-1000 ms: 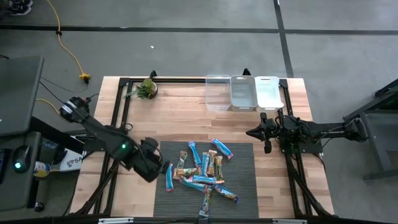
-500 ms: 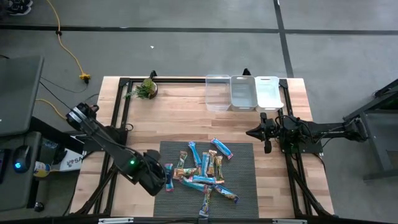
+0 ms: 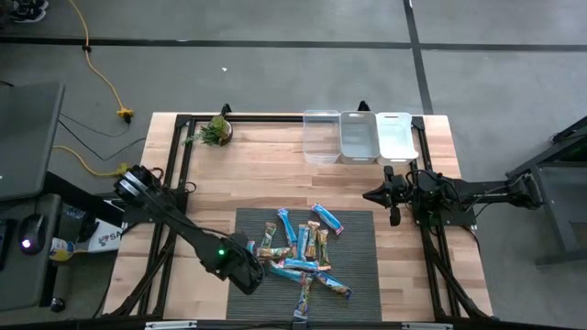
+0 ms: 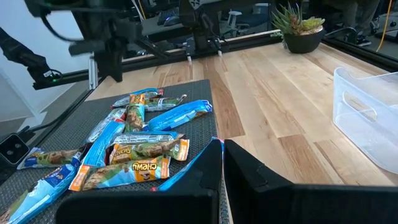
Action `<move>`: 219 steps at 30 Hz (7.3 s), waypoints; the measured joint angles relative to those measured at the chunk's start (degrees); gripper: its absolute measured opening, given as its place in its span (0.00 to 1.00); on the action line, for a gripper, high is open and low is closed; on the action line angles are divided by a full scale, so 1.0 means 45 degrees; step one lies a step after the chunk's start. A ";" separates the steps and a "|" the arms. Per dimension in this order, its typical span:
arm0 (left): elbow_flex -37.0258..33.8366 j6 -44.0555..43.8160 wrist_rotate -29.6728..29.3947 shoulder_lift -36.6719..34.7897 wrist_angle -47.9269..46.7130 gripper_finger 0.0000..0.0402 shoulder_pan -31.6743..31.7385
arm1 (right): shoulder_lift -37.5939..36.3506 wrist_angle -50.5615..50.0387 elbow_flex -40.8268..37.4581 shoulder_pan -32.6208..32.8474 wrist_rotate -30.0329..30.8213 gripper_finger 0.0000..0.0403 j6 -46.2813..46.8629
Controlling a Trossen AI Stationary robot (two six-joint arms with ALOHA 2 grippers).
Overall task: Pick and place Granola Bars by type
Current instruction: Put the red granola bar into the transparent bin
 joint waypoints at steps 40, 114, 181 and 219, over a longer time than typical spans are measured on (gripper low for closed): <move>-0.0102 -0.0825 0.1502 0.1575 0.1292 0.63 0.1190 | 0.0136 -0.0015 0.0000 0.0005 0.0005 0.00 0.0000; 0.9381 1.4180 -0.4480 0.2271 0.0121 0.29 0.4697 | 0.0170 -0.0015 0.0000 0.0005 0.0000 0.00 0.0000; 0.9476 1.6117 0.1933 0.6040 0.1924 0.29 1.4455 | 0.0175 0.0024 0.0000 0.0000 -0.0005 0.00 0.0000; 0.9491 2.0169 0.1640 0.2409 -0.0061 0.49 1.3892 | 0.0175 0.0024 0.0000 0.0001 -0.0005 0.00 0.0000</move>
